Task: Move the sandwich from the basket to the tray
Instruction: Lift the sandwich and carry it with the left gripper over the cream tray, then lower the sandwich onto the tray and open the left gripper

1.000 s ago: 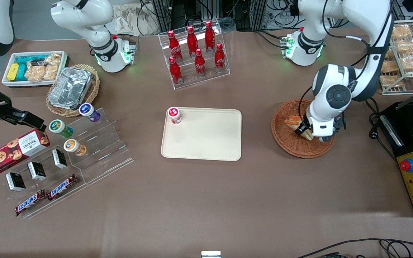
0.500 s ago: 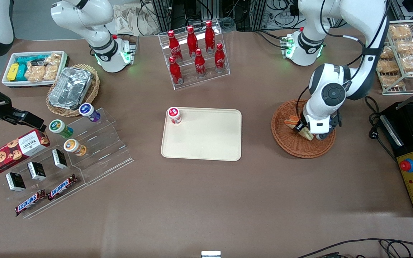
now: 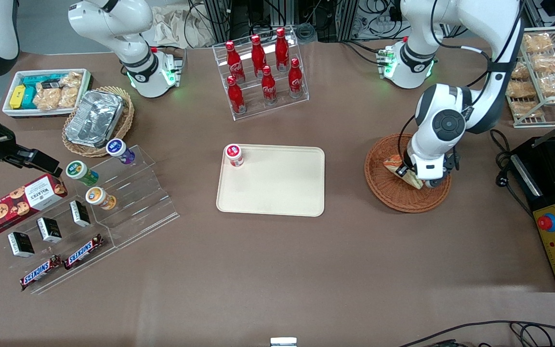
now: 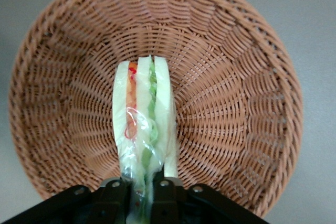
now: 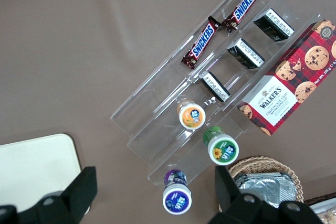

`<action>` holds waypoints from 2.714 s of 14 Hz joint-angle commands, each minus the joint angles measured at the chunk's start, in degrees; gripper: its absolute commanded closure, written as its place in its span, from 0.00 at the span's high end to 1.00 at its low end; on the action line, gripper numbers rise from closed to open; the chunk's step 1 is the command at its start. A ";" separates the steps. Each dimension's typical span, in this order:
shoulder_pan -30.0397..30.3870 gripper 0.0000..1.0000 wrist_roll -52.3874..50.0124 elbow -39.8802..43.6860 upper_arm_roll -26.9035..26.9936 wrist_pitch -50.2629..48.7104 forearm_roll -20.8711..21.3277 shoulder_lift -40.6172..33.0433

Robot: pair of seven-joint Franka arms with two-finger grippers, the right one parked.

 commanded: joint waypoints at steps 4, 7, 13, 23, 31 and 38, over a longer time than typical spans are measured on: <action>0.51 0.00 17.29 21.08 0.01 -27.24 -3.37 -0.76; 0.61 0.00 20.74 30.14 0.10 -36.12 -4.09 -0.94; -0.19 0.06 25.89 40.19 -3.92 -44.94 -3.56 -0.94; -9.04 0.00 17.09 37.55 -18.09 -23.25 3.62 12.48; -13.72 0.00 13.18 35.09 -18.09 -3.30 7.25 24.98; -13.72 0.99 12.22 32.72 -17.92 0.15 11.21 26.75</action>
